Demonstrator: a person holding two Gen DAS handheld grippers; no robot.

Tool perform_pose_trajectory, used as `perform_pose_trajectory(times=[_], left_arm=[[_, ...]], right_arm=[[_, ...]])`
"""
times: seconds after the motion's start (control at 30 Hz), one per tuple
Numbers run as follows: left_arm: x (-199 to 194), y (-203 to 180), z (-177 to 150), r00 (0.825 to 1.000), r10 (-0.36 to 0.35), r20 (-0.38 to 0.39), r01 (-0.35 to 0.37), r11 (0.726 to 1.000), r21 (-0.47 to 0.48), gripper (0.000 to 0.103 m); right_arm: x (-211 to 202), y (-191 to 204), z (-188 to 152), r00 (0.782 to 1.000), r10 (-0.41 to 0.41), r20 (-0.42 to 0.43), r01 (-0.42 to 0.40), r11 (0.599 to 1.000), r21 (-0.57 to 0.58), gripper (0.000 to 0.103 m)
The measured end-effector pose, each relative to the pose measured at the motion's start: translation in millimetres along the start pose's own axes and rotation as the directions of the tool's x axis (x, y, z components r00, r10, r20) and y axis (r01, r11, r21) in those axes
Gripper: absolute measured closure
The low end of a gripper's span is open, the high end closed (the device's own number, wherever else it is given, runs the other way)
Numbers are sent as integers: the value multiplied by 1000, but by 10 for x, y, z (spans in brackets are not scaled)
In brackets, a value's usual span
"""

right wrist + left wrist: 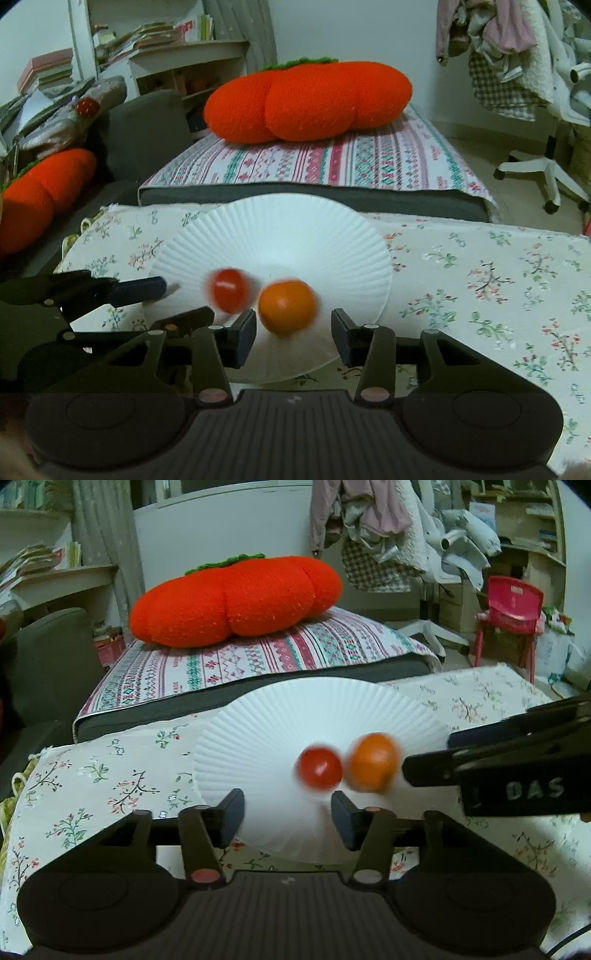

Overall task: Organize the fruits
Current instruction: 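Carry both fruits onto the white plate and open both tools, then move both tools back toward the fruit cluster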

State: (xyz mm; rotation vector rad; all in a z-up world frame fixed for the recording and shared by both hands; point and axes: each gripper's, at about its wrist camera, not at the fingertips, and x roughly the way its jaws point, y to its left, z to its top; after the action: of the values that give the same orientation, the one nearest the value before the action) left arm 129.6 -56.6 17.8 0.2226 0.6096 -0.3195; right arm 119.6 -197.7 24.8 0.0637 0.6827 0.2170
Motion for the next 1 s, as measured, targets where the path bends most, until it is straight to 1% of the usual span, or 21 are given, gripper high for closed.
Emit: perform_pose_trajectory(times=[0.03,0.07,0.1,0.13,0.17,0.2,0.23,0.37,0.43,0.47,0.57,0.63,0.67,0.77,0.9,1.0], left_arm=[[-17,22,16,1000,-3,2,3,1000,-16,62],[-35,42,29,1000,-6,3,6,999,-31,57],[-49,60,41,1000,-6,1,6,999,-46,52],[-67,80,54,1000,-4,-2,4,998,-61,49],[-79,87,62,1000,1,-7,-2,997,-71,42],[-85,97,71,1000,7,-14,-8,997,-79,38],[-102,106,82,1000,15,-23,-17,996,-86,36],[-194,153,111,998,46,-43,-50,994,-99,27],[-248,193,120,997,59,-48,-64,991,-116,20],[-280,212,116,997,62,-53,-68,989,-128,18],[-357,244,108,996,55,-77,-66,987,-145,17],[-424,254,92,994,63,-90,-75,987,-143,17],[-457,266,85,993,67,-93,-80,987,-141,17],[-554,329,46,991,74,-108,-89,985,-148,17],[-675,446,-43,990,70,-123,-92,979,-181,17],[-755,479,-97,990,52,-134,-78,978,-194,17]], right_arm=[[-46,-8,16,1000,-1,9,1,1000,4,56],[-69,-16,25,1000,-4,17,4,1000,7,54],[-97,-25,35,1000,-11,25,11,1000,14,50],[-122,-35,40,999,-21,29,20,1000,23,47],[-141,-47,45,999,-25,29,24,999,33,46],[-160,-54,52,999,-27,26,26,999,39,41],[-169,-62,59,999,-29,22,28,999,40,35],[-277,-73,75,999,-23,33,21,999,41,24],[-350,-84,80,999,-6,44,4,998,56,10],[-387,-81,75,999,1,52,-5,998,60,8],[-489,-68,82,997,25,68,-29,997,69,5],[-549,-63,72,996,51,72,-57,995,83,0],[-570,-55,67,995,70,71,-76,993,92,0],[-565,8,41,992,119,36,-121,989,79,0],[-610,129,-2,994,111,23,-112,993,27,0],[-651,156,-35,992,127,7,-127,991,45,0]])
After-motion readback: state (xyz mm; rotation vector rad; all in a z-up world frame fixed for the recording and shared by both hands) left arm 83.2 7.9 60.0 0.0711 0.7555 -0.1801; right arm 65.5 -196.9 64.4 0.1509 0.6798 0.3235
